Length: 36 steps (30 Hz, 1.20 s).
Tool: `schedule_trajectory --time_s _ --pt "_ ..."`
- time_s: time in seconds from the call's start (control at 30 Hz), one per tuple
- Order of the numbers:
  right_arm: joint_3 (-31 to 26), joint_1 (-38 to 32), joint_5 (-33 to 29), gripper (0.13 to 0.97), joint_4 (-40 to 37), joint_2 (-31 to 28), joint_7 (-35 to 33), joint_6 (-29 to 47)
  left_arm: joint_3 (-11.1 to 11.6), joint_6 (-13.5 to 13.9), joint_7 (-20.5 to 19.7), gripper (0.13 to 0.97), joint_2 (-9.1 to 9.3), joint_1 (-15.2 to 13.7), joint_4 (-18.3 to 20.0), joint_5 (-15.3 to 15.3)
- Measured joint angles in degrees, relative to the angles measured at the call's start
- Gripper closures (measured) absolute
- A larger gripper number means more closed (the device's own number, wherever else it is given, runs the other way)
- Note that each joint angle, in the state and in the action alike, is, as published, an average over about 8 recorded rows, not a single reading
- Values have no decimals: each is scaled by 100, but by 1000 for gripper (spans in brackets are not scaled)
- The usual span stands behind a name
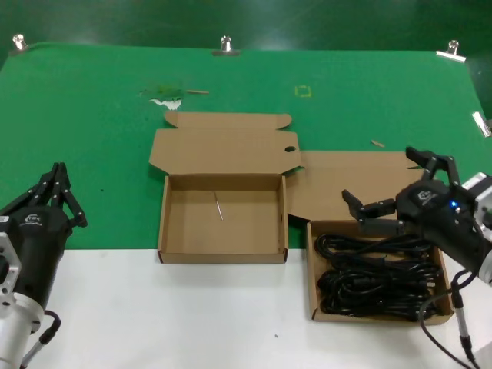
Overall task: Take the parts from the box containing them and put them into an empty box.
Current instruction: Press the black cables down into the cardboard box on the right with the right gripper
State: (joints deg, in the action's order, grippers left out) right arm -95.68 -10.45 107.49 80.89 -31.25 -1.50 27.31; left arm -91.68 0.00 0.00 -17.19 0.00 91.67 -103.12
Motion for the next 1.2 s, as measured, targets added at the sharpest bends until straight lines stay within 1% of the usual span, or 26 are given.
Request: schedule_trajectory --time_s 0.33,0.63,0.77,0.93,1.07,1.2 --pt "-693 -1060 -271 129 -238 -768 192 1358 0 0 -2 946 0 0 0 0" --pt "-1432 -2210 -645 129 -643 -1274 -257 3089 0 0 -2 946 0 0 0 1" --pt "-1765 -2713 -888 129 -1019 -1351 -642 3803 0 0 -2 946 0 0 0 1" --pt "-2271 -3503 -1348 129 -1786 -1297 -1506 4728 0 0 -2 946 0 0 0 1" --pt "-2720 -4215 -1852 129 -2528 -1108 -2181 5322 0 0 -2 946 0 0 0 1" --pt "-3063 -4775 -2292 129 -3239 -804 -2592 5604 0 0 -1 946 0 0 0 1"
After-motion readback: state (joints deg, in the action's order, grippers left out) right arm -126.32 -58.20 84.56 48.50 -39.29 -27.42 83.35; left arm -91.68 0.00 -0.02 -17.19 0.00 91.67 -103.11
